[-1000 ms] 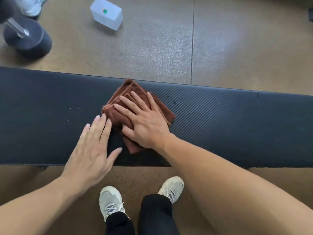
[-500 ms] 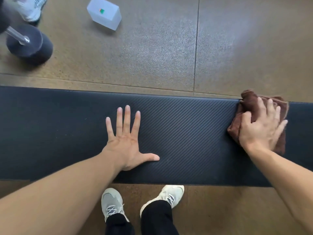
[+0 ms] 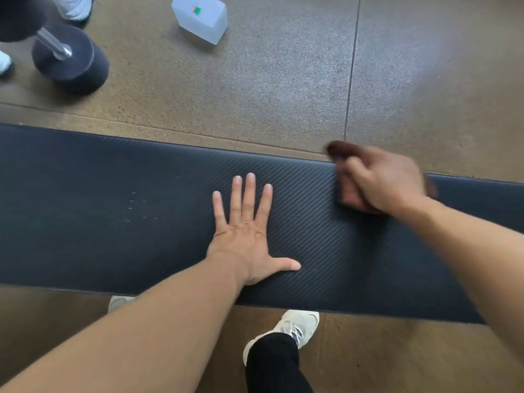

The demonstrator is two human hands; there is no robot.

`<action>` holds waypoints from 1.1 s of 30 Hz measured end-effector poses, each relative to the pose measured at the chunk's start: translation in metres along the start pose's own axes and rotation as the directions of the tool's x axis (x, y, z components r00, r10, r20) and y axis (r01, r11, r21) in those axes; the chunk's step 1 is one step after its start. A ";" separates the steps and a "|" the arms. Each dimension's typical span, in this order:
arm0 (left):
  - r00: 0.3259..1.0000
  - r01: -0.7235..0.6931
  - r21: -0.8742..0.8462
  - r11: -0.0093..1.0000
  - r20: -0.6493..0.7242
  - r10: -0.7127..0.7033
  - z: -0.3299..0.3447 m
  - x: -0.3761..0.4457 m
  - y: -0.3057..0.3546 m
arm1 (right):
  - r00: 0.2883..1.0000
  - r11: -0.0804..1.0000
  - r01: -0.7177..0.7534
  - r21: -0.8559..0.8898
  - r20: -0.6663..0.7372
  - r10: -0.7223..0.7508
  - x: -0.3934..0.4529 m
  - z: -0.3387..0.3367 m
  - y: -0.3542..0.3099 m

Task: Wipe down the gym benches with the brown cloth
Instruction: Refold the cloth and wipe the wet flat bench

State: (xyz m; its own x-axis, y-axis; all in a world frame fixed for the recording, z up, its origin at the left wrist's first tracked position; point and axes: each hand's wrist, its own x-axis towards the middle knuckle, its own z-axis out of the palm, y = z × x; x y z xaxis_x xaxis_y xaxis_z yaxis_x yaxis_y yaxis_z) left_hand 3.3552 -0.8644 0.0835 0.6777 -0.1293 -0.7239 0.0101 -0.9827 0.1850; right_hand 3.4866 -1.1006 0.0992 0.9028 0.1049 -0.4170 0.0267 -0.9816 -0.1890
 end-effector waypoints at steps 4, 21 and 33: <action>0.987 -0.135 -0.047 0.990 -0.090 0.131 0.003 -0.002 -0.012 | 0.938 0.957 -0.285 0.059 -0.189 0.291 -0.009 0.015 0.009; 0.843 -0.049 -0.090 0.995 -0.537 -0.007 0.043 -0.122 -0.358 | 0.694 0.687 0.715 -0.126 0.011 -0.720 -0.087 0.176 -0.425; 0.944 0.061 -0.055 0.997 -0.320 -0.076 0.016 -0.099 -0.413 | 0.982 0.986 -0.164 -0.004 -0.100 0.163 -0.008 0.071 -0.345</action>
State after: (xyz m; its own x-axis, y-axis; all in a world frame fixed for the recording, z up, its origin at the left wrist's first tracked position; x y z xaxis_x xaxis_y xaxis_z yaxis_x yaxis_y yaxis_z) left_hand 3.2720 -0.4474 0.0684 0.8746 -0.0052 -0.4848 0.0920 -0.9800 0.1764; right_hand 3.4397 -0.7514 0.1042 0.9334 -0.0730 -0.3514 -0.1202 -0.9861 -0.1144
